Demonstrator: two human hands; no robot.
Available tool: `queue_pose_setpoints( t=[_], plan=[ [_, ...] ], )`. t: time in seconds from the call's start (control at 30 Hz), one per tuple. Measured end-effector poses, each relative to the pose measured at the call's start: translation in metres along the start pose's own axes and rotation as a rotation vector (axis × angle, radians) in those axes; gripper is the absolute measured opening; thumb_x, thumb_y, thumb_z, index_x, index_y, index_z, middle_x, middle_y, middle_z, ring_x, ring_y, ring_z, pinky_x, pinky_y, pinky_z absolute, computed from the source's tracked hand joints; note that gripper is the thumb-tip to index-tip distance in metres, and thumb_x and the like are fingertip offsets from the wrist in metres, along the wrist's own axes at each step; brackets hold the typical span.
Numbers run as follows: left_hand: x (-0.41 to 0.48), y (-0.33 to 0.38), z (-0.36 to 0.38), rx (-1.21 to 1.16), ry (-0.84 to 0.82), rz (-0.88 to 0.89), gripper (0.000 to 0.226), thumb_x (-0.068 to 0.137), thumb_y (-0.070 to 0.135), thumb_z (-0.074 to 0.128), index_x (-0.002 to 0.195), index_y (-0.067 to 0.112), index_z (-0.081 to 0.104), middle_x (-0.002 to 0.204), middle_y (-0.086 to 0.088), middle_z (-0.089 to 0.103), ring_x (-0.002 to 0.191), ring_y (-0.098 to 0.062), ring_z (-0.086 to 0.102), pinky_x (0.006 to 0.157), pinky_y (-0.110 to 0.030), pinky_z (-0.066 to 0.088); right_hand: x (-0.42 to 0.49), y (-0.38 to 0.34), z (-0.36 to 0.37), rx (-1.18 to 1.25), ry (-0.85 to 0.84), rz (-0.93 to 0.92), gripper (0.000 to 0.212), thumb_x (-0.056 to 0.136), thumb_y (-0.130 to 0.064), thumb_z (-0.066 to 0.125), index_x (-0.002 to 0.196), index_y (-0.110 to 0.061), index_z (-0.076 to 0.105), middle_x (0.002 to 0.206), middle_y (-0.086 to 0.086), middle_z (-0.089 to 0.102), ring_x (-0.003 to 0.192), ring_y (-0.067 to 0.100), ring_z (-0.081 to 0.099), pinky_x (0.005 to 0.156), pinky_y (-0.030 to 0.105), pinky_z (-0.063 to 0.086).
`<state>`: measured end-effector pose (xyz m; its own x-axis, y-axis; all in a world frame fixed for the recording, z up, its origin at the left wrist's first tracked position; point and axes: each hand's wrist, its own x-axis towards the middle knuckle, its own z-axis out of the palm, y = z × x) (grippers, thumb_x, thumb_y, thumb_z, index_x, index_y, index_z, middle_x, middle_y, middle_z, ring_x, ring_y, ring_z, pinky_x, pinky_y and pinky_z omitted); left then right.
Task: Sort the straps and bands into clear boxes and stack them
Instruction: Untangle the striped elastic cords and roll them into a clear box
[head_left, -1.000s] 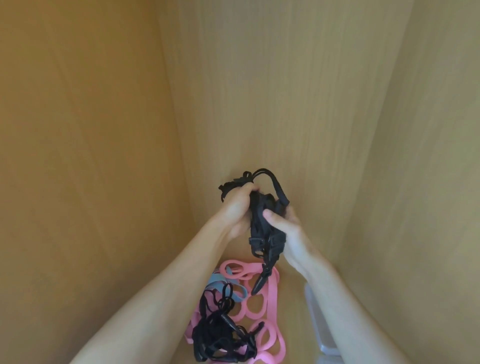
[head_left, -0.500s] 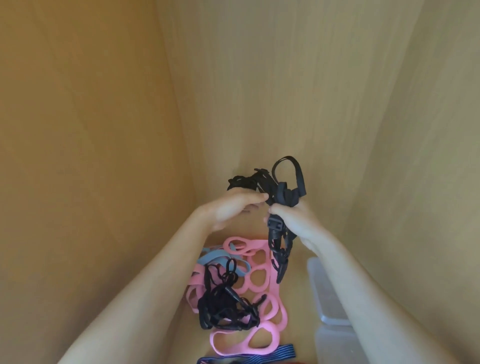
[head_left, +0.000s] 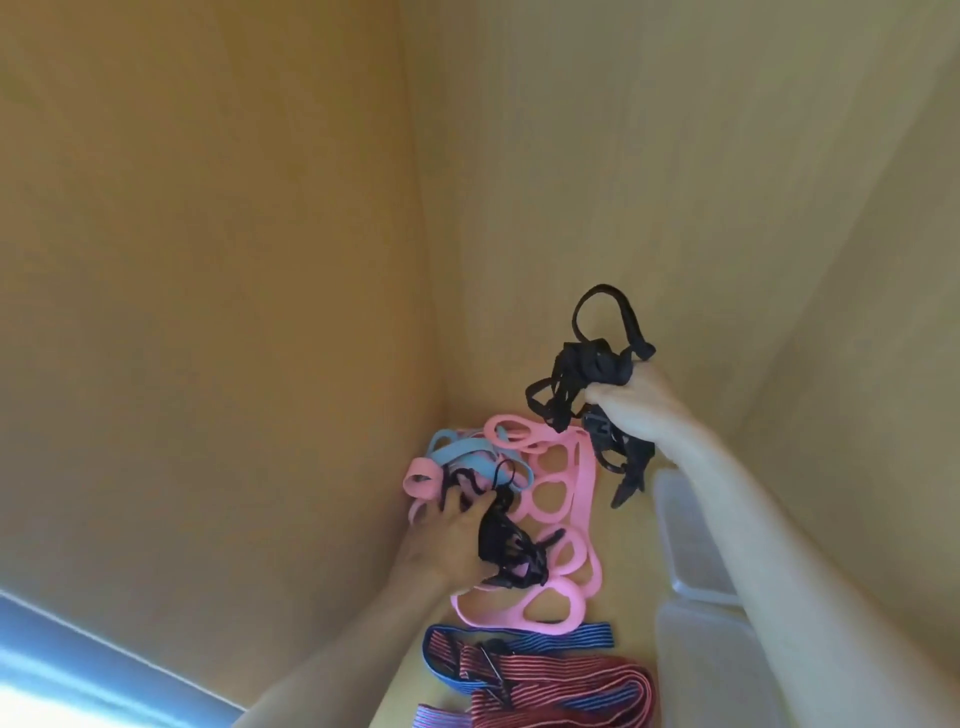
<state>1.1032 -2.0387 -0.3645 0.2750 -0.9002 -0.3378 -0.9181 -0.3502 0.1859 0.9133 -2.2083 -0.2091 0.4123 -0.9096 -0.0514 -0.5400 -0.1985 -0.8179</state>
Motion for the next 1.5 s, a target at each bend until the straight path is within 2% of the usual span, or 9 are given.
queue_pose_setpoints(
  t=[0.2, 0.3, 0.47, 0.67, 0.77, 0.97, 1.2, 1.37, 1.5],
  plan=[
    [0.006, -0.002, -0.009, -0.087, 0.127, -0.014, 0.085, 0.087, 0.029, 0.059, 0.157, 0.03, 0.013, 0.142, -0.005, 0.053, 0.12, -0.037, 0.055, 0.09, -0.044, 0.048, -0.002, 0.008, 0.008, -0.03, 0.008, -0.016, 0.021, 0.076, -0.026, 0.061, 0.065, -0.01, 0.051, 0.057, -0.002, 0.047, 0.057, 0.018, 0.046, 0.06, 0.031, 0.038],
    [0.011, 0.0, -0.04, -0.138, 0.236, -0.005, 0.053, 0.089, 0.035, 0.059, 0.14, 0.027, 0.043, 0.124, -0.002, 0.065, 0.113, -0.03, 0.06, 0.078, -0.036, 0.048, -0.004, 0.013, 0.005, -0.133, -0.041, 0.002, 0.02, 0.077, -0.031, 0.061, 0.064, -0.021, 0.051, 0.056, -0.004, 0.047, 0.055, 0.016, 0.046, 0.056, 0.029, 0.035],
    [0.013, 0.011, -0.103, -0.038, 0.428, 0.041, 0.024, 0.096, 0.042, 0.057, 0.114, 0.027, 0.064, 0.107, -0.004, 0.072, 0.096, -0.032, 0.068, 0.069, -0.034, 0.046, -0.004, 0.016, -0.003, -0.172, -0.088, 0.027, 0.03, 0.078, -0.035, 0.062, 0.083, -0.006, 0.061, 0.067, -0.002, 0.055, 0.062, 0.016, 0.051, 0.06, 0.03, 0.038],
    [0.006, 0.017, -0.168, 0.057, 0.494, 0.058, 0.02, 0.1, 0.024, 0.05, 0.115, 0.024, 0.064, 0.105, -0.006, 0.071, 0.092, -0.032, 0.067, 0.068, -0.035, 0.048, -0.004, 0.012, -0.008, -0.145, -0.019, 0.005, 0.031, 0.082, -0.034, 0.061, 0.079, -0.003, 0.057, 0.062, -0.003, 0.051, 0.057, 0.015, 0.048, 0.059, 0.029, 0.036],
    [0.0, 0.021, -0.194, -0.066, 0.508, 0.069, 0.037, 0.09, 0.005, 0.051, 0.116, 0.027, 0.067, 0.112, -0.004, 0.069, 0.099, -0.031, 0.064, 0.076, -0.041, 0.055, -0.004, 0.01, -0.009, -0.092, 0.042, 0.012, 0.032, 0.081, -0.034, 0.063, 0.076, -0.003, 0.056, 0.054, -0.007, 0.048, 0.05, 0.012, 0.045, 0.055, 0.027, 0.036],
    [-0.005, 0.029, -0.228, -0.191, 0.652, 0.156, 0.043, 0.084, -0.003, 0.057, 0.115, 0.027, 0.063, 0.125, 0.001, 0.06, 0.116, -0.024, 0.055, 0.09, -0.042, 0.052, -0.004, 0.003, -0.013, 0.065, 0.111, -0.002, 0.034, 0.078, -0.038, 0.065, 0.086, -0.005, 0.066, 0.067, -0.002, 0.062, 0.066, 0.018, 0.058, 0.063, 0.028, 0.044],
    [-0.01, 0.045, -0.265, -0.489, 0.718, 0.216, 0.041, 0.085, 0.002, 0.061, 0.114, 0.03, 0.051, 0.106, 0.007, 0.058, 0.087, -0.01, 0.059, 0.063, -0.026, 0.047, -0.009, -0.005, -0.019, 0.307, 0.114, 0.024, 0.027, 0.086, -0.032, 0.067, 0.093, -0.006, 0.069, 0.083, 0.012, 0.071, 0.074, 0.02, 0.061, 0.069, 0.029, 0.046],
    [-0.016, 0.066, -0.298, -0.746, 0.831, 0.269, 0.051, 0.081, -0.011, 0.053, 0.112, 0.029, 0.053, 0.104, 0.009, 0.056, 0.089, -0.011, 0.058, 0.061, -0.018, 0.042, -0.014, -0.012, -0.024, 0.427, 0.167, 0.026, 0.026, 0.087, -0.035, 0.068, 0.091, -0.009, 0.069, 0.081, 0.011, 0.069, 0.075, 0.018, 0.062, 0.067, 0.028, 0.044],
    [-0.026, 0.074, -0.324, -0.468, 0.99, 0.357, 0.055, 0.076, -0.013, 0.056, 0.118, 0.022, 0.054, 0.112, 0.003, 0.054, 0.106, -0.014, 0.049, 0.081, -0.026, 0.045, -0.016, -0.018, -0.03, 0.531, 0.198, 0.02, 0.015, 0.085, -0.03, 0.071, 0.085, -0.015, 0.072, 0.084, 0.003, 0.073, 0.074, 0.015, 0.065, 0.065, 0.029, 0.045]
  ],
)
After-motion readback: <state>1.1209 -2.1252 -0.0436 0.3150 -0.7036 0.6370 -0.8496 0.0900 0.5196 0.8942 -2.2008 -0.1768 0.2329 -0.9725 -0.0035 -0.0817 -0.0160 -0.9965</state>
